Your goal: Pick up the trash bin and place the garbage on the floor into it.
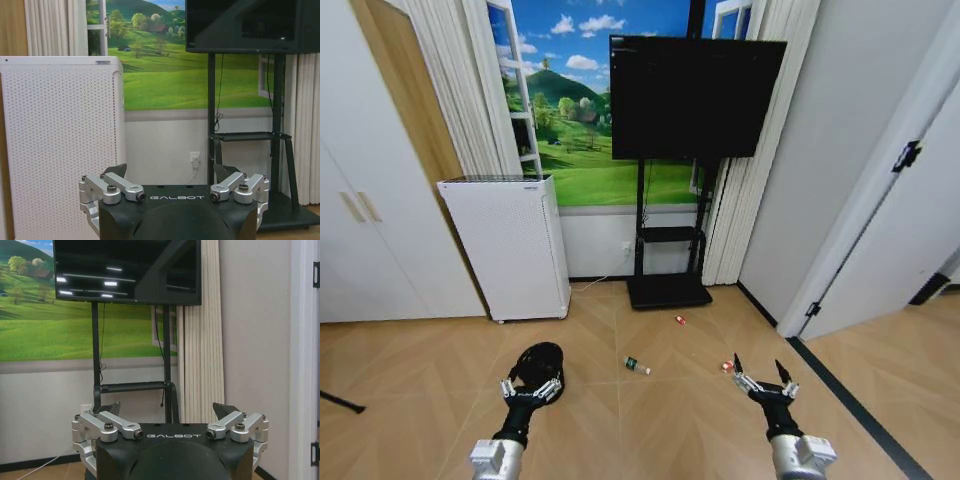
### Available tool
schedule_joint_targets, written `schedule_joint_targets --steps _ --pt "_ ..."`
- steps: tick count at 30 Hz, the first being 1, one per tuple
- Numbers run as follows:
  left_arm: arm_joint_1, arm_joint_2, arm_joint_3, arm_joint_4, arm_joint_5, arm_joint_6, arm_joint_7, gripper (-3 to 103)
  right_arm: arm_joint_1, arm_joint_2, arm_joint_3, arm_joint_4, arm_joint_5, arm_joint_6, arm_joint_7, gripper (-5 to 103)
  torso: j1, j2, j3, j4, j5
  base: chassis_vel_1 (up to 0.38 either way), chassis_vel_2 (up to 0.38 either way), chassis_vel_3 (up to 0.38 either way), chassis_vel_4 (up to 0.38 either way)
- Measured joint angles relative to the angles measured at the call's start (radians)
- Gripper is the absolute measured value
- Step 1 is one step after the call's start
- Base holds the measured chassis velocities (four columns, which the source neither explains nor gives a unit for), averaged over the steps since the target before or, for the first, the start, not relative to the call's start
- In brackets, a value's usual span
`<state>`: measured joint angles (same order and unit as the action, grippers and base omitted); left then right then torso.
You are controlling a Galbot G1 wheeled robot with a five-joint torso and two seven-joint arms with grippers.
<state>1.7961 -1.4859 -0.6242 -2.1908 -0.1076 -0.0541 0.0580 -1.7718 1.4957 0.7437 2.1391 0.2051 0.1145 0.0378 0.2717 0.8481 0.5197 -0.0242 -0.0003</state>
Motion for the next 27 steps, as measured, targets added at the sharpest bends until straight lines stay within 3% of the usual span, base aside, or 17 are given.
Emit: schedule_joint_targets --steps 14,17,20,27 --pt "0.009 -0.003 -0.007 0.01 0.021 0.013 -0.003 98 0.007 0.0 -0.002 -0.025 -0.014 0.029 0.007 100 0.0 0.0 0.0 0.0 0.0009 -0.358 0.349 0.348 -0.349" --pt "0.01 -0.002 -0.01 0.013 0.032 0.016 -0.009 99 0.009 -0.001 -0.002 -0.033 -0.017 0.051 0.009 100 0.0 0.0 0.0 -0.0002 -0.0007 -0.334 0.351 0.35 -0.347" --pt "0.014 -0.001 -0.014 0.013 0.048 0.016 -0.009 100 0.01 -0.002 -0.002 -0.038 -0.017 0.058 0.009 100 0.0 0.0 0.0 0.0002 0.0013 -0.331 0.294 0.292 -0.328" --pt "0.017 -0.008 -0.025 0.022 0.089 -0.017 -0.015 100 0.01 -0.012 -0.008 -0.042 -0.017 0.06 0.003 100 0.0 0.0 0.0 0.0002 0.0002 -0.14 0.131 0.076 -0.092"
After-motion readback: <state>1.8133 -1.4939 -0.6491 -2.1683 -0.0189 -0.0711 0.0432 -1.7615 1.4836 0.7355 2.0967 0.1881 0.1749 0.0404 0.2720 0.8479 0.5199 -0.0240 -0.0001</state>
